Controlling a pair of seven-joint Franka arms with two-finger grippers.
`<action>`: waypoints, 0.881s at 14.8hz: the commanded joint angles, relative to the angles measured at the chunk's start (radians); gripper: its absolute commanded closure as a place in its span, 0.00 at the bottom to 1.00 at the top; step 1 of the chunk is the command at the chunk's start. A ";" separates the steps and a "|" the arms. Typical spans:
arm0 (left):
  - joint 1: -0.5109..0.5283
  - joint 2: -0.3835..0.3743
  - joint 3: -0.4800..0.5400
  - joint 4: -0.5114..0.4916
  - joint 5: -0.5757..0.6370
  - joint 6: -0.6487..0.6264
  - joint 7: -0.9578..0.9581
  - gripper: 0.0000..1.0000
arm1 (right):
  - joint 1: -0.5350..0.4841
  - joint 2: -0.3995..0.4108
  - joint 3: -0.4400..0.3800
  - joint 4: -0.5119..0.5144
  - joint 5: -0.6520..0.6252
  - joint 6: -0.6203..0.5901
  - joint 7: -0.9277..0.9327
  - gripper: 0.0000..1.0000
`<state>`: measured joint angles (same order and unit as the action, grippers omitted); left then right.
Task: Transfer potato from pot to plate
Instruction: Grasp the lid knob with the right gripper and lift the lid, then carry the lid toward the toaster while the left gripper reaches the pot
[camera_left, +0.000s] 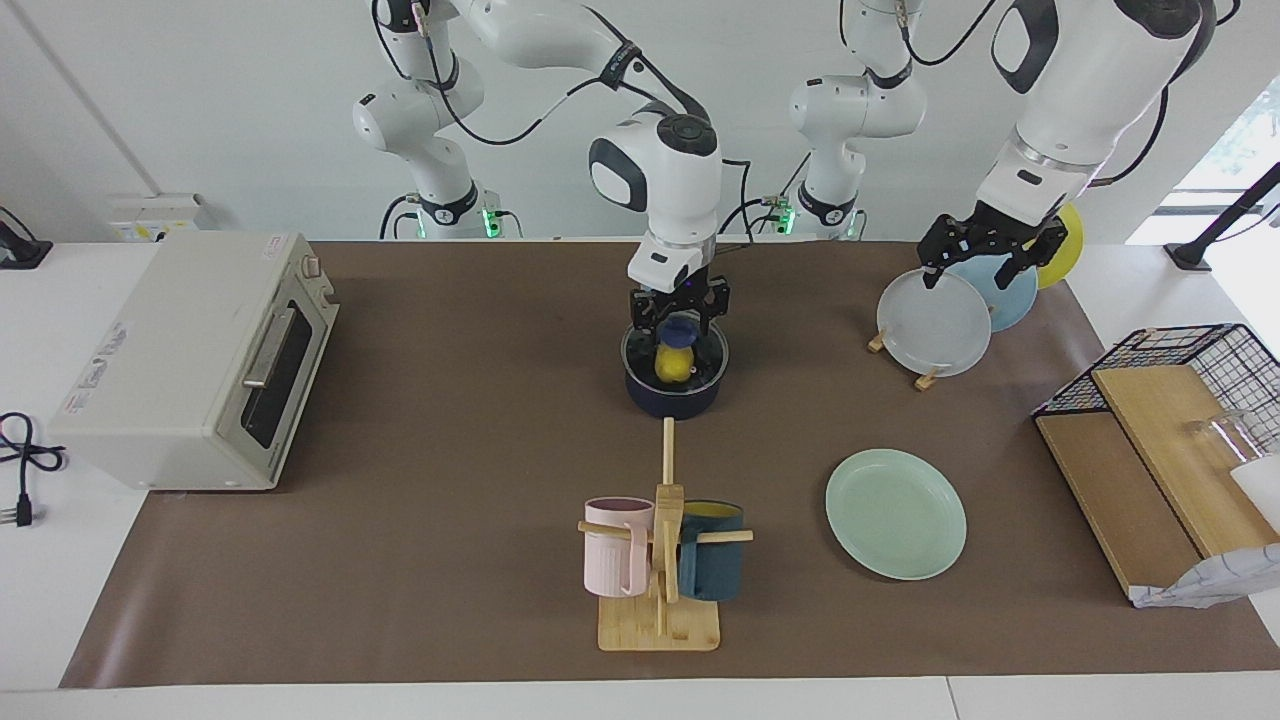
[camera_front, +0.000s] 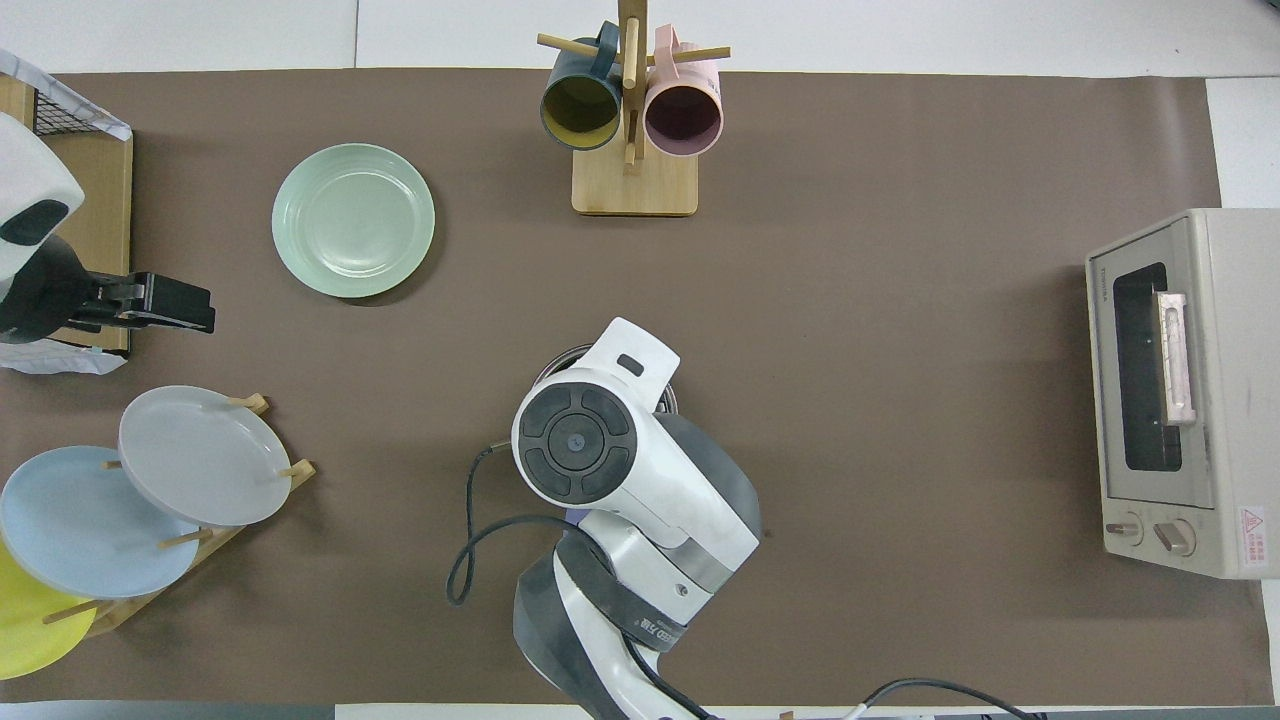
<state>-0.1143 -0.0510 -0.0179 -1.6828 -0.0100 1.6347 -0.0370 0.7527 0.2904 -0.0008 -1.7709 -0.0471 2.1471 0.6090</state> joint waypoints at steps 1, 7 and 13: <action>0.004 -0.018 -0.007 -0.021 0.001 0.019 0.000 0.00 | -0.001 -0.030 0.001 -0.039 -0.016 0.028 0.005 0.35; -0.005 -0.018 -0.007 -0.021 0.001 0.017 -0.003 0.00 | 0.000 -0.025 -0.001 -0.012 -0.017 0.005 0.008 0.48; -0.011 -0.016 -0.016 -0.018 0.001 0.019 -0.007 0.00 | -0.096 -0.028 -0.007 0.130 -0.014 -0.173 -0.085 0.48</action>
<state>-0.1169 -0.0510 -0.0306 -1.6828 -0.0100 1.6355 -0.0370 0.7154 0.2772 -0.0126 -1.6612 -0.0543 2.0086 0.5887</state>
